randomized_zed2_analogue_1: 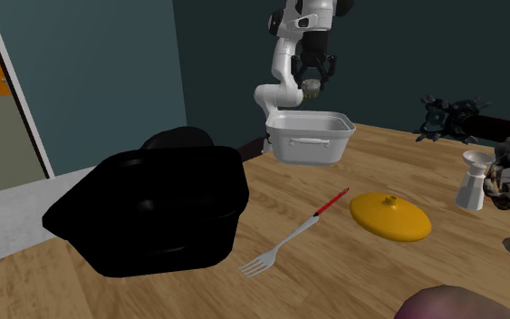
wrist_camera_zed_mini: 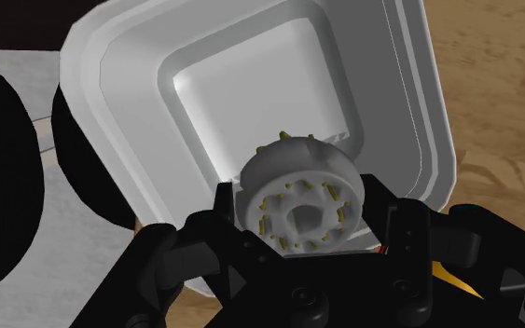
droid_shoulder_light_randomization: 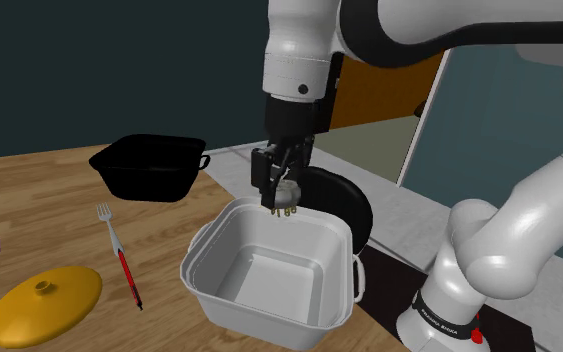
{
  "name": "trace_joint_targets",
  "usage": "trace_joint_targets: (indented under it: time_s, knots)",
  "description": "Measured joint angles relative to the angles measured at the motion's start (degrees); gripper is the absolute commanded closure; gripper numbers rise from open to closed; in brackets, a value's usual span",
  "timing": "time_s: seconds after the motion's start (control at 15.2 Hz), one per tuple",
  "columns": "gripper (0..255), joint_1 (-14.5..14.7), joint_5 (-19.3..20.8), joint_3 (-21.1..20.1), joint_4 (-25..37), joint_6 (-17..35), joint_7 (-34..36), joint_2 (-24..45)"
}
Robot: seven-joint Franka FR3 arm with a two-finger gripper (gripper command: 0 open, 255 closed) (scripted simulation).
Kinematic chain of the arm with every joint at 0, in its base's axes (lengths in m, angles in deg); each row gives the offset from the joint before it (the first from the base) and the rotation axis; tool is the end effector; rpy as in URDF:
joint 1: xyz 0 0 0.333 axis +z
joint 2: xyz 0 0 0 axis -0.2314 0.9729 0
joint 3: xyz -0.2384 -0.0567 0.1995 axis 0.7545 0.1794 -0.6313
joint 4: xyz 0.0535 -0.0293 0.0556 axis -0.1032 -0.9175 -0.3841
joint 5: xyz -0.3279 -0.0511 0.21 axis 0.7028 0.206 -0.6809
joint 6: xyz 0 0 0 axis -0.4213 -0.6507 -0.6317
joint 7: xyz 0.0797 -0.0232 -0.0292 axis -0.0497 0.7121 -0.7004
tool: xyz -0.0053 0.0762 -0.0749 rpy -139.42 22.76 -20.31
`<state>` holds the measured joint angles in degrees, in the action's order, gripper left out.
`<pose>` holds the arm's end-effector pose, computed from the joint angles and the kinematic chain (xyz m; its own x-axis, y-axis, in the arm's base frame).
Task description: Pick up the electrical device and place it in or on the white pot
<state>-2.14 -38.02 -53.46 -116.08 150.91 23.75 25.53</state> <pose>0.3278 0.2837 0.5783 0.9987 0.0507 0.0001 0.0507 -0.9987 -0.0008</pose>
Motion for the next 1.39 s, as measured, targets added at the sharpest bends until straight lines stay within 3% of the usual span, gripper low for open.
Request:
trace_joint_targets:
  time_s: [0.86, 1.25, 1.32, 1.39]
  knots:
    - [255, 0.6, -1.1, -1.1, -10.2, 9.7, -0.4, -0.5]
    - [255, 0.7, -1.2, -1.4, -11.0, 10.7, -0.3, -0.3]
    - [0, 0.7, -1.2, -1.4, -11.0, 10.7, -0.3, -0.3]
    - [0, 0.7, -1.2, -1.4, -11.0, 10.7, -0.3, -0.3]
